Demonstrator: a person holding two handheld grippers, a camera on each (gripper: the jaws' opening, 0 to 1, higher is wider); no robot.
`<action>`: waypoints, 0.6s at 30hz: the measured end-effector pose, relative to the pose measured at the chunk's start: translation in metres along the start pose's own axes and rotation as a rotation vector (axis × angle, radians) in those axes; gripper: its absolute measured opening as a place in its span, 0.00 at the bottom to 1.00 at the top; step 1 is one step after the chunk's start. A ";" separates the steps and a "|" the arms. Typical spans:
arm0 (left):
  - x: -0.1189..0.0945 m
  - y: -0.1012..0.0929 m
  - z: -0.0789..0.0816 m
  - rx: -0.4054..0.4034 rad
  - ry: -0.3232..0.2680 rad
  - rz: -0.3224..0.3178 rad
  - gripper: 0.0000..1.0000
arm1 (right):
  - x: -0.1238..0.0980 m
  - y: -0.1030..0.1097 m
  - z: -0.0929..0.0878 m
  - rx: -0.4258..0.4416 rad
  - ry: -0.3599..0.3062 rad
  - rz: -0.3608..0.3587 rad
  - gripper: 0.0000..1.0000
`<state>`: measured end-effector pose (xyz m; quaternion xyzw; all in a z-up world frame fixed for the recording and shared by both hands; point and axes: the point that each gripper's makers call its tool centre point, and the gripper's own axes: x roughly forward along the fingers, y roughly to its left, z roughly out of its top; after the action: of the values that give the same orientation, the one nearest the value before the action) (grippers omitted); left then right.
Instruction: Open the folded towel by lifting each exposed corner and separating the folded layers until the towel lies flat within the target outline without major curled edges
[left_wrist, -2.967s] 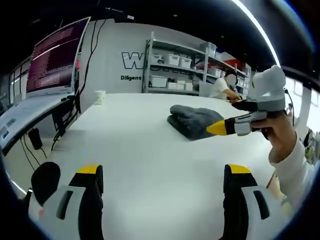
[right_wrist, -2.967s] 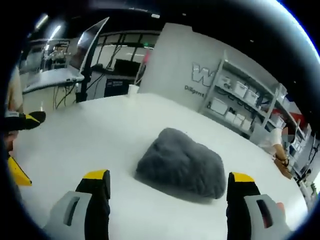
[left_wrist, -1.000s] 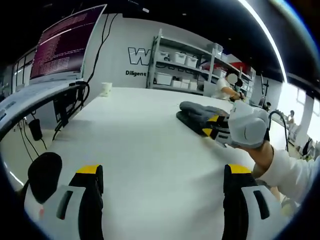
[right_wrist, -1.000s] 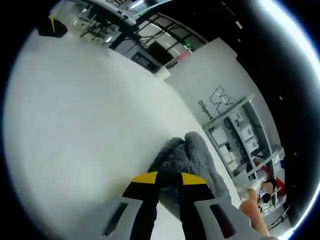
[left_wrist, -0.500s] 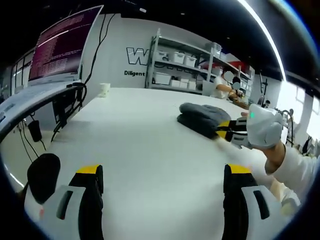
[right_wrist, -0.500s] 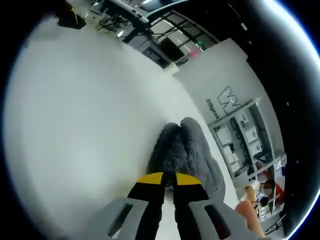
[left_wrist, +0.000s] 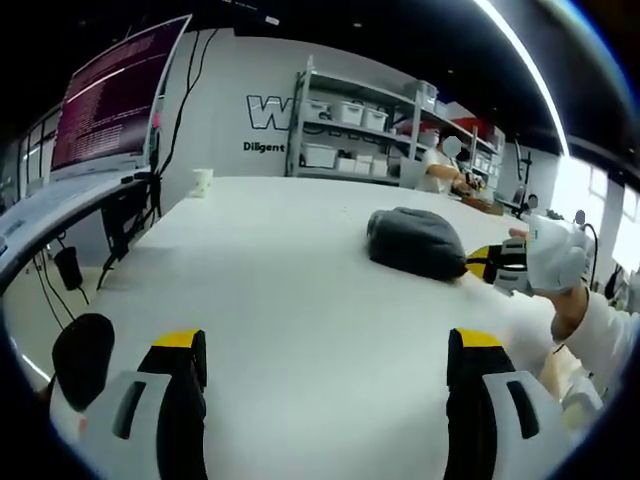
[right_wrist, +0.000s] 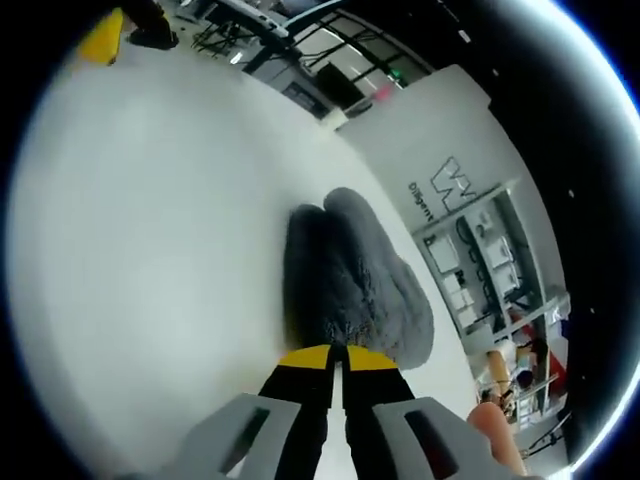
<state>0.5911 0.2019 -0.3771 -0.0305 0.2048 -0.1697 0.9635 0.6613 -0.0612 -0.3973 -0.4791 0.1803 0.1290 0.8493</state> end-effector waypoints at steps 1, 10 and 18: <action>0.000 -0.001 0.000 0.002 0.001 -0.002 0.99 | 0.000 -0.002 -0.004 0.002 0.006 -0.003 0.00; 0.001 -0.011 0.001 0.015 0.002 -0.030 0.99 | -0.003 -0.023 -0.043 0.018 0.059 -0.026 0.00; 0.002 -0.012 0.001 0.018 0.004 -0.029 0.99 | -0.004 -0.039 -0.074 0.056 0.107 -0.051 0.00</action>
<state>0.5895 0.1903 -0.3759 -0.0246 0.2049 -0.1853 0.9608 0.6596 -0.1448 -0.4007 -0.4660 0.2166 0.0765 0.8545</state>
